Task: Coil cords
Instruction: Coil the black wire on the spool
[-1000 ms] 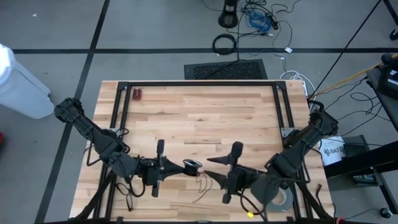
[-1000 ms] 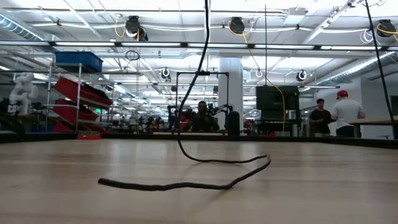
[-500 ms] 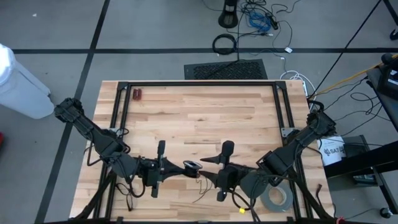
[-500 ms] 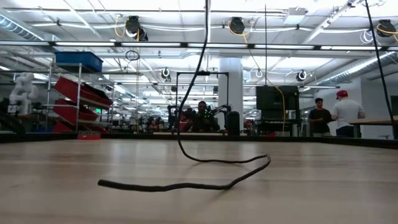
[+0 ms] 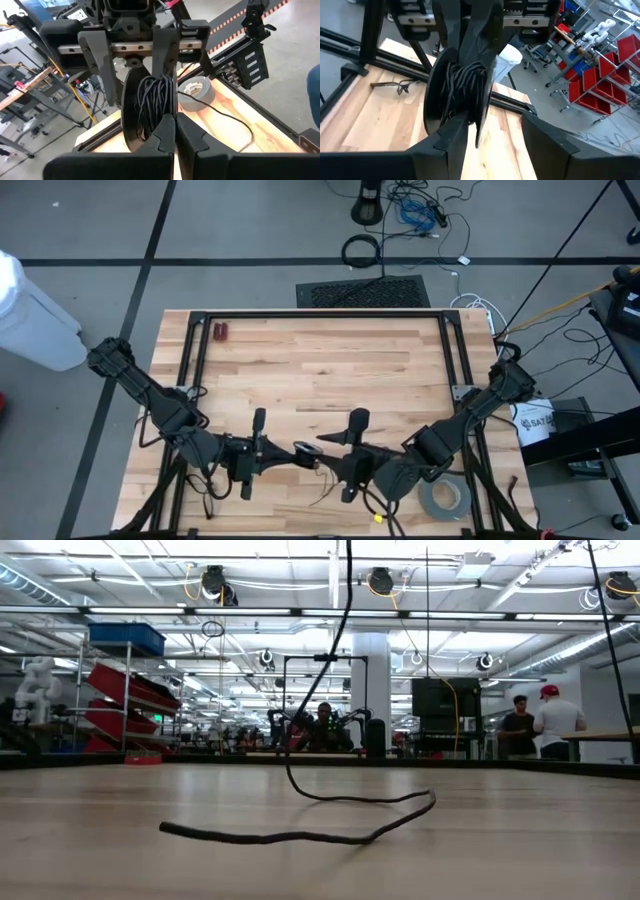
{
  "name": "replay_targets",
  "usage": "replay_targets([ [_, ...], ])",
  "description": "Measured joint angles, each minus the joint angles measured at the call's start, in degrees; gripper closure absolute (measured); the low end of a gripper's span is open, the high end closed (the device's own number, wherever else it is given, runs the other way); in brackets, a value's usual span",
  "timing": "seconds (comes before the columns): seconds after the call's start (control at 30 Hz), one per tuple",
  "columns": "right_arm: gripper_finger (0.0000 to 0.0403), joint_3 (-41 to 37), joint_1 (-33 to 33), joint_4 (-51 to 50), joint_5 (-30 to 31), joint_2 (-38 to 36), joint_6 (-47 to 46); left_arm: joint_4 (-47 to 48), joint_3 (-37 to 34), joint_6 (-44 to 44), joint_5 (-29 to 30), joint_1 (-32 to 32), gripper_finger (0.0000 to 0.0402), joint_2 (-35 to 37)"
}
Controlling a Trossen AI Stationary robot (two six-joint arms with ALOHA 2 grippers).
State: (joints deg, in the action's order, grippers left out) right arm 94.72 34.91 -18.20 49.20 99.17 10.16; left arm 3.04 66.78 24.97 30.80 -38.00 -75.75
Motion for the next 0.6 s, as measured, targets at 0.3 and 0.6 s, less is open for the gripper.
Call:
replay_targets([
  [0.3, 0.0319, 0.0, -0.4, 0.1, -0.4, 0.4, 1.7, 0.8, 0.0, -0.7, 0.3, 0.1, 0.04, 0.0],
  [0.6, 0.0399, 0.0, -0.6, 0.3, -2.3, 0.4, 2.5, 0.8, 0.0, -1.8, 0.3, 0.0, 0.04, 0.1],
])
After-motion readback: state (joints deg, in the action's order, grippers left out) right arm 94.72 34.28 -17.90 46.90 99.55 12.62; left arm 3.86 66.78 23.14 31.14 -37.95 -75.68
